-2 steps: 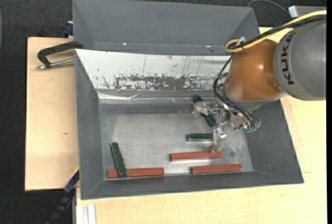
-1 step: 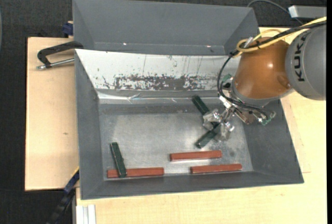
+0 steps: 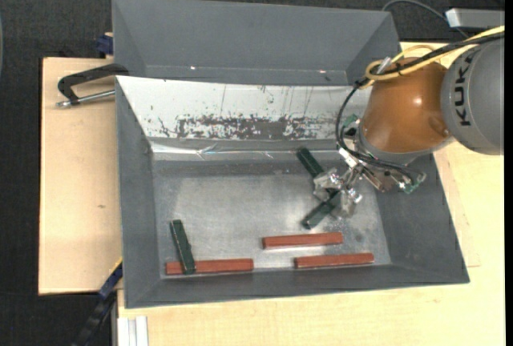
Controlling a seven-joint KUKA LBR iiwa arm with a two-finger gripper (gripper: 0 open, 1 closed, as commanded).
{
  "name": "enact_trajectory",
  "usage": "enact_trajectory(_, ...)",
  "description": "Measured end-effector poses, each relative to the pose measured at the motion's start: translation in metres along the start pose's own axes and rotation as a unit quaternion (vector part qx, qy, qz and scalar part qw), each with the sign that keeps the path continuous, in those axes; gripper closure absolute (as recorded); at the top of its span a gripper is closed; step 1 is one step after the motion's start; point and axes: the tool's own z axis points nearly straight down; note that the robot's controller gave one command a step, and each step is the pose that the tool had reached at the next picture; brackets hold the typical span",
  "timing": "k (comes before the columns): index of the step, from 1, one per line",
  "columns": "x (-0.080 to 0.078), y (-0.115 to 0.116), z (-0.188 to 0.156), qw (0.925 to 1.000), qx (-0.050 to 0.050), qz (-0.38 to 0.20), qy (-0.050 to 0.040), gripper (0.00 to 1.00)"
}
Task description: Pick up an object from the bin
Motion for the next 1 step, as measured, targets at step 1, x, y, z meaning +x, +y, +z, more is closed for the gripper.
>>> enact_trajectory(1,-0.0195,-0.0248,-0.2004,0.9999,-0.001,-0.010,0.0002,1.00)
